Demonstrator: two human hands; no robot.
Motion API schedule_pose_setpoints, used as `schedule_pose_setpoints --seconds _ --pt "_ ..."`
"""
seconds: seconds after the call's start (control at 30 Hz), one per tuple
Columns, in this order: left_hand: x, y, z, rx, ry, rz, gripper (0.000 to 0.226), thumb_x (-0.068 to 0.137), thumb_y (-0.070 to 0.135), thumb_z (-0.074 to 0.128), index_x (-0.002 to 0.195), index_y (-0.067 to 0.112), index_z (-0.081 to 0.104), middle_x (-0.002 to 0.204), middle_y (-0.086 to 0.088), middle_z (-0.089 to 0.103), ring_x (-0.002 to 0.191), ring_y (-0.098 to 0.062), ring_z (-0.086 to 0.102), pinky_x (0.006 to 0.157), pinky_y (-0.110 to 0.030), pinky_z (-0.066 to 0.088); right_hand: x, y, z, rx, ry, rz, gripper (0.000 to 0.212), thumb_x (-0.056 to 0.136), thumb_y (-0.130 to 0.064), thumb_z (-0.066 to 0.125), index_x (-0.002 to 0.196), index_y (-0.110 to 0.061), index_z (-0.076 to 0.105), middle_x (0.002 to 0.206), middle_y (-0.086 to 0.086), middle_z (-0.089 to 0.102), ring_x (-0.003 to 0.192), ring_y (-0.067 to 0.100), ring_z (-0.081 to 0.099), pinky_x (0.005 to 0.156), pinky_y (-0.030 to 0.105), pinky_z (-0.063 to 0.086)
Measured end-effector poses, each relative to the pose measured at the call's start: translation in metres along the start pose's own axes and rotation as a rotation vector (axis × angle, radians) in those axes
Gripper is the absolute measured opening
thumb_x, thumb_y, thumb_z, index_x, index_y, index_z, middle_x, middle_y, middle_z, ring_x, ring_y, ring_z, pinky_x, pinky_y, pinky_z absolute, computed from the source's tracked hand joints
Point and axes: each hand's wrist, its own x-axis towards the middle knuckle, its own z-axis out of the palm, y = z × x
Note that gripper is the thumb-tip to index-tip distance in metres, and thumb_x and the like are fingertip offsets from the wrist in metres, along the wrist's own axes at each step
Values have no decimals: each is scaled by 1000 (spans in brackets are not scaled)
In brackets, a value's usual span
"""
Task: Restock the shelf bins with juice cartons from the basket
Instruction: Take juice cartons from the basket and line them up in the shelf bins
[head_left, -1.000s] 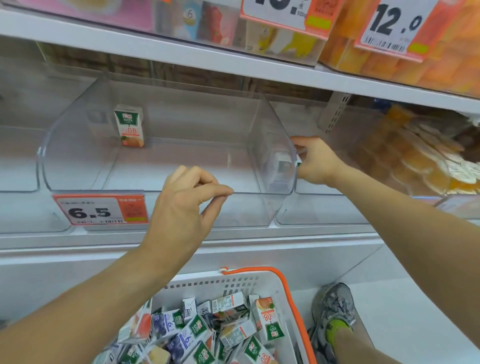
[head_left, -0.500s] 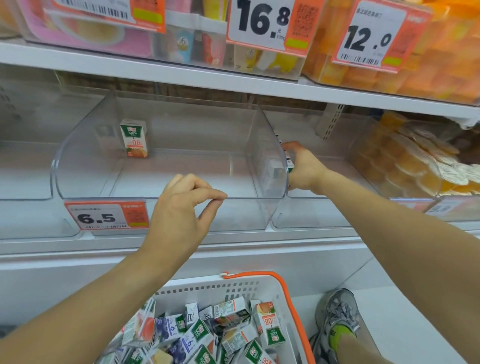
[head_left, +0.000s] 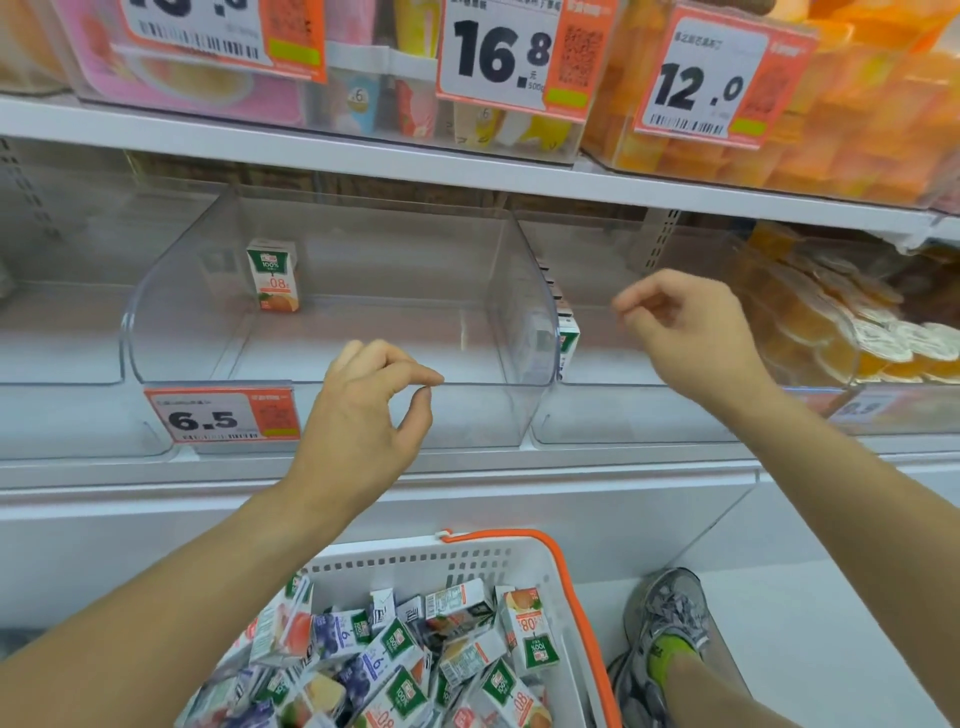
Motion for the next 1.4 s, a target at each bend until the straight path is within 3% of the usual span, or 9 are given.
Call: schedule_pose_setpoints --seconds 0.13,0.2,0.33,0.5,0.63,0.83,1.03,1.23,1.4 --pt "-14 24 9 -8 53 194 10 84 1 62 89 5 70 88 -6 63 85 -26 55 79 -36 43 -89 -2 4 317 -34 65 30 88 0 61 80 -28 69 78 -9 71 79 12 69 65 28 58" --pt "-31 36 26 -90 -126 236 10 85 6 58 88 8 68 86 -1 62 77 -20 55 73 -32 44 -126 10 26 331 -161 191 25 88 -2 65 82 -26 69 83 -10 72 82 13 68 70 28 58" --pt "-97 34 75 -91 -737 -13 18 90 15 52 102 16 66 95 5 59 84 -16 57 76 -31 47 -184 43 70 279 -632 634 9 87 -8 70 95 -12 68 97 5 69 84 20 66 84 39 59" --pt "-176 -10 107 -27 -1015 -397 25 91 16 56 116 16 61 112 -2 64 101 -19 60 90 -35 52 -211 75 98 -35 -884 479 31 89 -13 67 119 -19 60 122 1 59 95 13 62 86 24 49" --pt "-210 -27 125 -88 -986 -539 35 89 20 66 123 14 62 120 -4 65 103 -14 59 89 -20 44 -210 89 124 -182 -1020 384 53 87 -6 68 136 -16 51 136 4 54 115 20 59 98 32 51" --pt "-220 -39 172 -118 -1039 -612 57 82 34 74 129 9 52 128 -9 59 117 -24 57 100 -41 49 -208 112 169 -503 -1141 -27 89 78 -12 79 151 -12 28 147 9 37 137 29 36 114 34 33" --pt "-211 -52 193 -100 -1115 -535 51 80 35 80 118 8 60 115 -11 63 104 -28 59 86 -32 48 -211 124 196 -711 -1146 -236 96 76 -22 82 151 -13 21 142 11 41 133 30 37 110 38 37" --pt "-190 -50 150 -287 -993 -657 40 67 38 89 98 22 68 92 4 59 86 -17 56 74 -30 48 -203 107 170 -446 -1110 -66 106 64 -26 89 149 -19 27 137 7 51 126 26 45 102 36 44" --pt "-145 -45 80 -770 -936 -950 31 79 25 81 107 31 68 113 -5 72 102 -24 69 85 -35 60 -179 68 118 -187 -992 235 109 55 -36 96 145 -24 35 133 -2 53 119 19 55 92 28 49"
